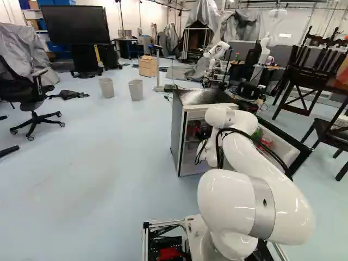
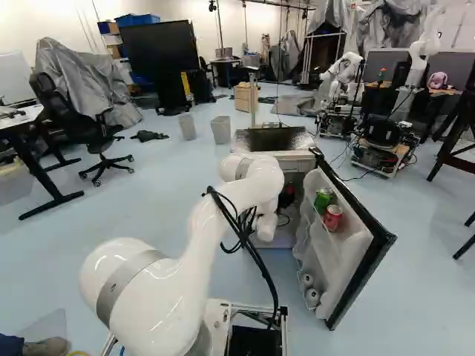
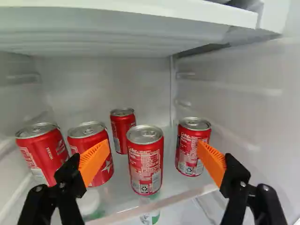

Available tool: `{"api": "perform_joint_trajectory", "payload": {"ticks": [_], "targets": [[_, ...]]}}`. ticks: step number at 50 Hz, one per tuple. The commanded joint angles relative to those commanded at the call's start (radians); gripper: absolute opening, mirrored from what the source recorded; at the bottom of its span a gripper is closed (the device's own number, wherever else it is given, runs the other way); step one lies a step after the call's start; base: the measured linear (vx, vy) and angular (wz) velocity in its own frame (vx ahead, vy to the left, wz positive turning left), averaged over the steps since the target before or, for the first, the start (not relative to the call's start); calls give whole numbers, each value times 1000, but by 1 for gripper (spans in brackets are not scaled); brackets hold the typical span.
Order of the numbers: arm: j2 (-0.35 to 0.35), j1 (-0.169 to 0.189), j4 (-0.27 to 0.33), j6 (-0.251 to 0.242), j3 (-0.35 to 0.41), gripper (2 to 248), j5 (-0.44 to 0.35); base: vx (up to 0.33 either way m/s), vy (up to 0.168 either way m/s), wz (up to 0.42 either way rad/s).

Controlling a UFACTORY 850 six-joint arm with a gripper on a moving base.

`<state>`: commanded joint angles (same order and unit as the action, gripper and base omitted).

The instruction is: Grab a drink from the fridge

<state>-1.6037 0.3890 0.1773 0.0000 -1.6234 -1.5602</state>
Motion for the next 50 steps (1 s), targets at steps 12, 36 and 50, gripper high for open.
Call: {"api": "perform_joint_trajectory", "payload": {"ticks": [12,36,50], "targets": [[-11,-5,0,0,-20,247,0,0,0,0],[-12,-6,0,0,-22,247,0,0,0,0],[-12,-6,0,0,-22,247,0,0,0,0]]}}
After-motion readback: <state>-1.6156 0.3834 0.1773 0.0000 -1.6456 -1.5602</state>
